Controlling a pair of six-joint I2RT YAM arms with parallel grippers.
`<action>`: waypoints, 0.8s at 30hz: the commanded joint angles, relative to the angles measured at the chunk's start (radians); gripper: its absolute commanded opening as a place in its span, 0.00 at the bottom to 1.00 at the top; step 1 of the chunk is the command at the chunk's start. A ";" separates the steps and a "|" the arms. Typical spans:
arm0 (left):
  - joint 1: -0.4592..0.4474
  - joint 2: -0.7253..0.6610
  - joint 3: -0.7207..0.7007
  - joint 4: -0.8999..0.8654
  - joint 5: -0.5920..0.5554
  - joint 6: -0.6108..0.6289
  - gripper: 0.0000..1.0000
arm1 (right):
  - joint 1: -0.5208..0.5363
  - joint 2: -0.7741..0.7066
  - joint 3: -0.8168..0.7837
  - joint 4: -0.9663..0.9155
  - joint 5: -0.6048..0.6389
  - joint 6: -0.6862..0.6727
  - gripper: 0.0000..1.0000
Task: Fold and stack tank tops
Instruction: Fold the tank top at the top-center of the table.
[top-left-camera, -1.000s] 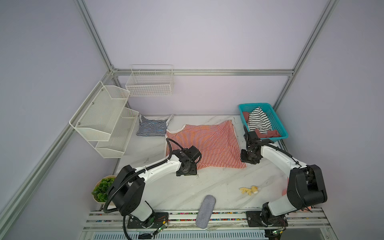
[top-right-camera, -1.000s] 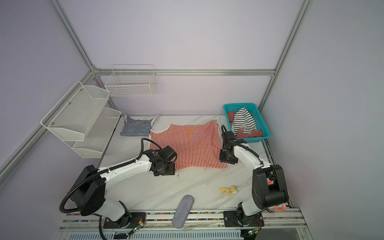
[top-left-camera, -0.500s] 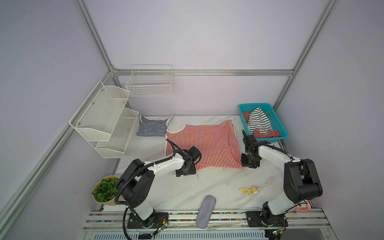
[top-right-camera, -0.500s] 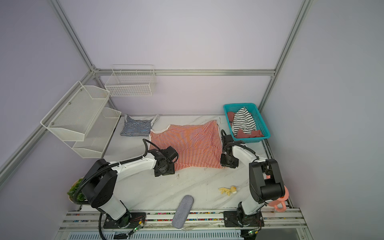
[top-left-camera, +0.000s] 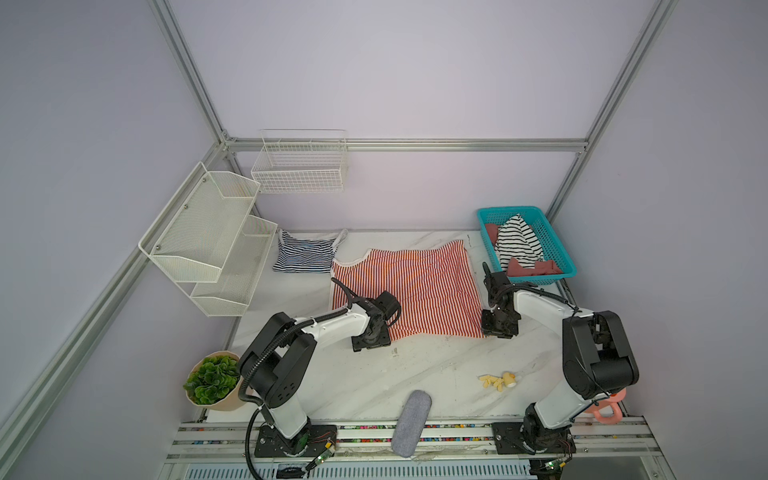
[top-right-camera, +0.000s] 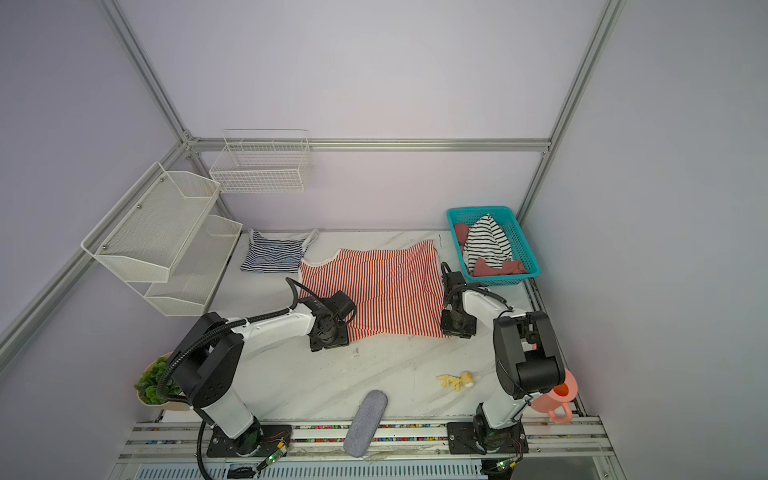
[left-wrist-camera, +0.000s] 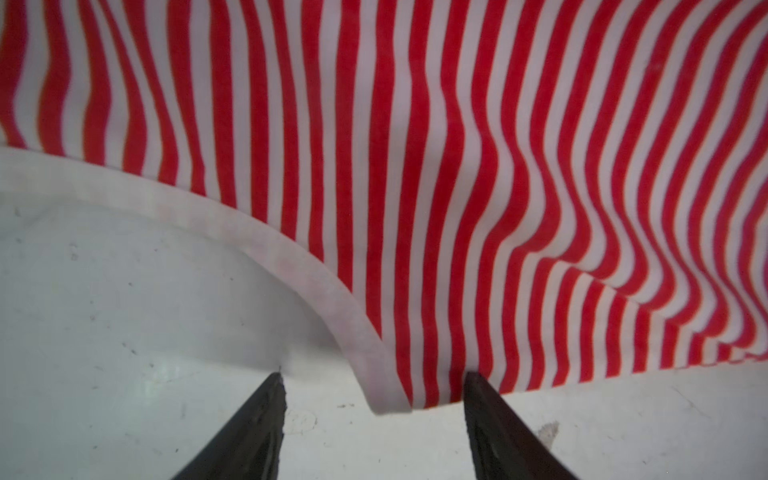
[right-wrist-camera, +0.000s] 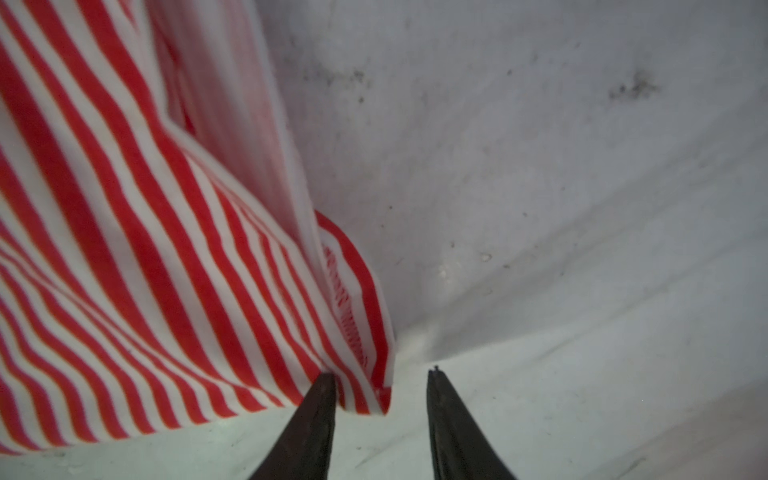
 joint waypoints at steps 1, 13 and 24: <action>0.008 0.008 -0.028 0.027 0.004 -0.018 0.66 | -0.008 0.009 -0.009 0.001 0.024 -0.004 0.40; 0.032 0.033 -0.069 0.060 0.006 -0.027 0.53 | -0.009 0.044 -0.024 0.035 0.003 -0.011 0.25; 0.037 -0.016 -0.096 0.059 0.010 -0.026 0.27 | -0.011 0.026 -0.024 0.029 0.004 -0.005 0.00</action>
